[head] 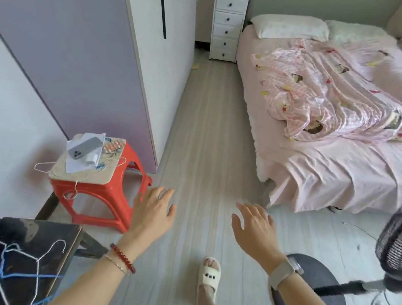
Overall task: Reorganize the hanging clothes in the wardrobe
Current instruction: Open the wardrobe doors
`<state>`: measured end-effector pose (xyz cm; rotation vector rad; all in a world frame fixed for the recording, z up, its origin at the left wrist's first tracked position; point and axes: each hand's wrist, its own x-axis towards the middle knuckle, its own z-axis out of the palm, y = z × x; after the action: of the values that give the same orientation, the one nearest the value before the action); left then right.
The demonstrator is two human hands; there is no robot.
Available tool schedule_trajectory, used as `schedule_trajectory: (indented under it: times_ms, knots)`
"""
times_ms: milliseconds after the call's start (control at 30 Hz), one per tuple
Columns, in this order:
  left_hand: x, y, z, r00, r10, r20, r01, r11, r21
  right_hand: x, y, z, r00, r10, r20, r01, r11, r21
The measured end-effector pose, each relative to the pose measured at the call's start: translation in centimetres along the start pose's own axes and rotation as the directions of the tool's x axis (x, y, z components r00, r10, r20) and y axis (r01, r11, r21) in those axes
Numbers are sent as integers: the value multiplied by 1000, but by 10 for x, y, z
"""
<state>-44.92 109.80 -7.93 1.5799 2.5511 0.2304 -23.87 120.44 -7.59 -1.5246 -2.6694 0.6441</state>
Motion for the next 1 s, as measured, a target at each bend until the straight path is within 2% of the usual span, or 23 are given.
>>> schedule_trajectory:
  times_ms: [133, 367, 633, 833, 1000]
  knots:
    - [123, 7, -19, 999, -35, -27, 36, 998, 44, 119, 1, -39, 998, -63, -16, 63, 998, -14]
    - [308, 24, -56, 989, -44, -144, 38, 998, -43, 305, -7, -100, 987, -136, -87, 133, 990, -43]
    - [478, -18, -35, 989, -116, -89, 113, 993, -44, 497, -22, -105, 989, -145, 13, 146, 988, -49]
    - [667, -39, -63, 984, -72, -166, 54, 993, -107, 667, -49, -157, 992, -125, 21, 126, 990, -58]
    - [802, -43, -97, 970, -18, -242, -11, 993, -117, 779, -71, -199, 987, -159, -36, 158, 987, -37]
